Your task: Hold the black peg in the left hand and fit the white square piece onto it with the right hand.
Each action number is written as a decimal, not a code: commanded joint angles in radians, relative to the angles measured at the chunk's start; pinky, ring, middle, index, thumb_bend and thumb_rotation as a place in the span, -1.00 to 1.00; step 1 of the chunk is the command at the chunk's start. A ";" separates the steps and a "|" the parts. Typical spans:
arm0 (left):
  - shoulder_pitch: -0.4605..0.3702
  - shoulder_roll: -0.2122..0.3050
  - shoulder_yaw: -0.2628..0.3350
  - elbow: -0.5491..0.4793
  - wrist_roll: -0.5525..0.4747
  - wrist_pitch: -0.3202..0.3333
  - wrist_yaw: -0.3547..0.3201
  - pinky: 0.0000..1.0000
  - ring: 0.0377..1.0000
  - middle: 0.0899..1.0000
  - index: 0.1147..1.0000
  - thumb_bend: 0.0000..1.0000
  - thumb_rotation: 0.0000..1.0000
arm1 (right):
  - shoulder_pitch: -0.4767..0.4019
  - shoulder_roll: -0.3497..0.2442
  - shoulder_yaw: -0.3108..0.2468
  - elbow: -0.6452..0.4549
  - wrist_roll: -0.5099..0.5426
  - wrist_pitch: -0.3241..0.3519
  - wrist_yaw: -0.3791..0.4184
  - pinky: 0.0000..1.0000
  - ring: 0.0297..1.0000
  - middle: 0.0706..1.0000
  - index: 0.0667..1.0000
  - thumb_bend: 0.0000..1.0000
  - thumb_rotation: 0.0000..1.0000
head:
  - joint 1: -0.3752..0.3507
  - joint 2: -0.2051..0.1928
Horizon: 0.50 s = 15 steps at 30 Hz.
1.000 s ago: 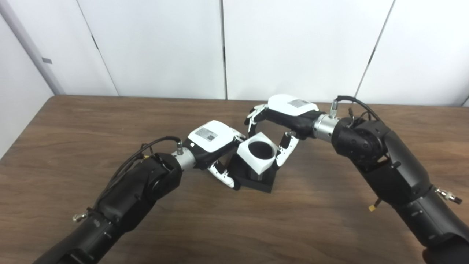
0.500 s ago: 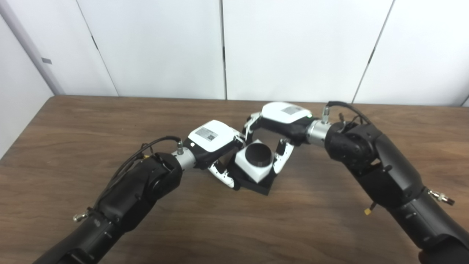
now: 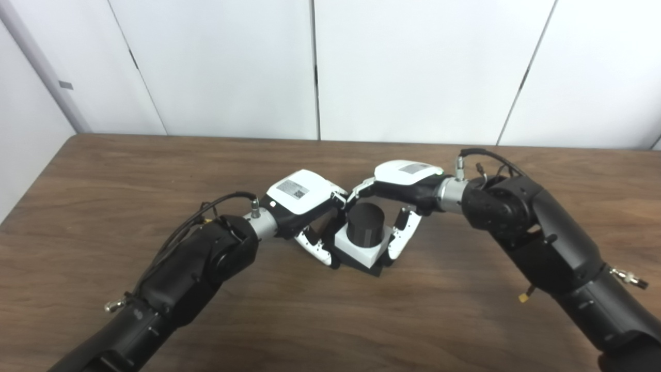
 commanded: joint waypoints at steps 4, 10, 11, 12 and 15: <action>0.021 0.011 -0.026 0.023 0.032 -0.020 -0.029 0.53 0.67 0.63 -0.15 0.04 -0.84 | -0.021 -0.033 -0.041 -0.035 0.018 0.000 -0.017 0.81 0.84 0.77 0.56 0.85 -0.46 | -0.001 0.002; 0.024 0.015 -0.024 0.021 0.033 -0.021 -0.026 0.52 0.67 0.62 -0.15 0.04 -0.84 | 0.005 -0.049 -0.073 -0.040 0.013 -0.005 -0.050 0.71 0.80 0.73 0.55 0.75 -0.55 | -0.011 0.004; 0.024 0.015 -0.023 0.020 0.032 -0.021 -0.027 0.52 0.67 0.62 -0.15 0.04 -0.84 | 0.009 -0.050 -0.080 -0.040 0.011 -0.008 -0.060 0.66 0.78 0.71 0.53 0.73 -0.59 | -0.011 0.004; 0.025 0.016 -0.021 0.019 0.030 -0.021 -0.027 0.52 0.67 0.62 -0.15 0.04 -0.84 | 0.015 -0.052 -0.092 -0.039 0.012 -0.010 -0.076 0.64 0.77 0.70 0.52 0.72 -0.61 | -0.012 0.003; 0.026 0.018 -0.019 0.018 0.030 -0.024 -0.024 0.52 0.66 0.62 -0.15 0.04 -0.84 | 0.026 -0.056 -0.125 -0.040 0.014 -0.002 -0.108 0.52 0.71 0.67 0.47 0.67 -0.70 | -0.017 0.005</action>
